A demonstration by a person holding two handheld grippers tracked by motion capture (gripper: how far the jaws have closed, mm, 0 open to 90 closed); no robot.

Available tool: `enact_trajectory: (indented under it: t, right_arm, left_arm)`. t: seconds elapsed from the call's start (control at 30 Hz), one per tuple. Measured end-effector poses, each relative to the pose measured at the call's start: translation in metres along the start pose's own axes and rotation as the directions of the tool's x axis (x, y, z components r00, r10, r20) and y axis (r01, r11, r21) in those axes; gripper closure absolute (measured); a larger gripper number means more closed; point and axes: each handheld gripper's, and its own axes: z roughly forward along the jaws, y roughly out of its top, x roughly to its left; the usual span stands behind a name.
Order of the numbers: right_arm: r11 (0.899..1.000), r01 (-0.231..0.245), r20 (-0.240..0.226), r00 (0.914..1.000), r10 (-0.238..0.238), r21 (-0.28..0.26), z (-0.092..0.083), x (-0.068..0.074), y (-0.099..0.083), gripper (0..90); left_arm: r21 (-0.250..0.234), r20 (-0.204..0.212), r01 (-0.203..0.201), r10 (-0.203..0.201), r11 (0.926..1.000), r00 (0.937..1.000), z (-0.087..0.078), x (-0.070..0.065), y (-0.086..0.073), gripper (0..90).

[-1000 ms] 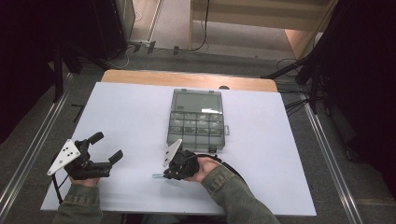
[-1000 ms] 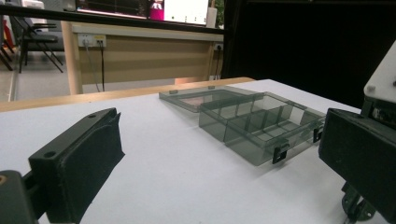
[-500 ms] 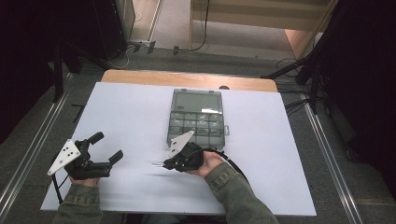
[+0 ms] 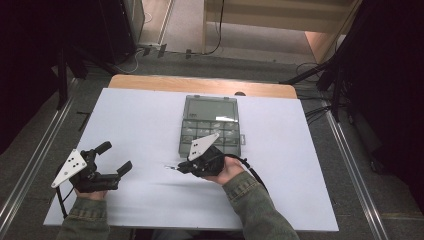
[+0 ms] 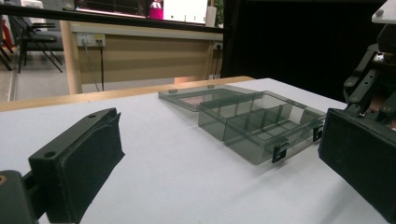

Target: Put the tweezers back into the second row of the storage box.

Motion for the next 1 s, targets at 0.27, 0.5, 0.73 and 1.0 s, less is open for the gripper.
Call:
enact_trajectory:
  t: [0.27,0.5,0.73,1.0]
  right_arm:
    - [0.999,-0.019,0.029,0.9994,0.021,-0.049,-0.013,-0.007,-0.002,86.1]
    - [0.996,-0.043,0.057,0.9972,0.047,-0.076,-0.022,-0.015,-0.007,86.1]
    - [0.993,-0.074,0.102,0.9914,0.083,-0.089,-0.03,-0.024,-0.013,86.0]
    - [0.989,-0.135,0.186,0.972,0.144,-0.059,-0.035,-0.038,-0.024,86.0]
  left_arm:
    - [0.002,0.0,0.002,-0.002,1.0,1.0,0.0,0.0,0.0,0.0]
    - [0.002,0.0,0.004,-0.004,1.0,1.0,0.0,0.0,0.0,0.0]
    - [0.002,-0.001,0.004,-0.004,1.0,1.0,0.0,0.0,0.0,0.0]
    - [0.002,0.0,0.005,-0.005,1.0,1.0,0.0,0.0,0.0,0.0]
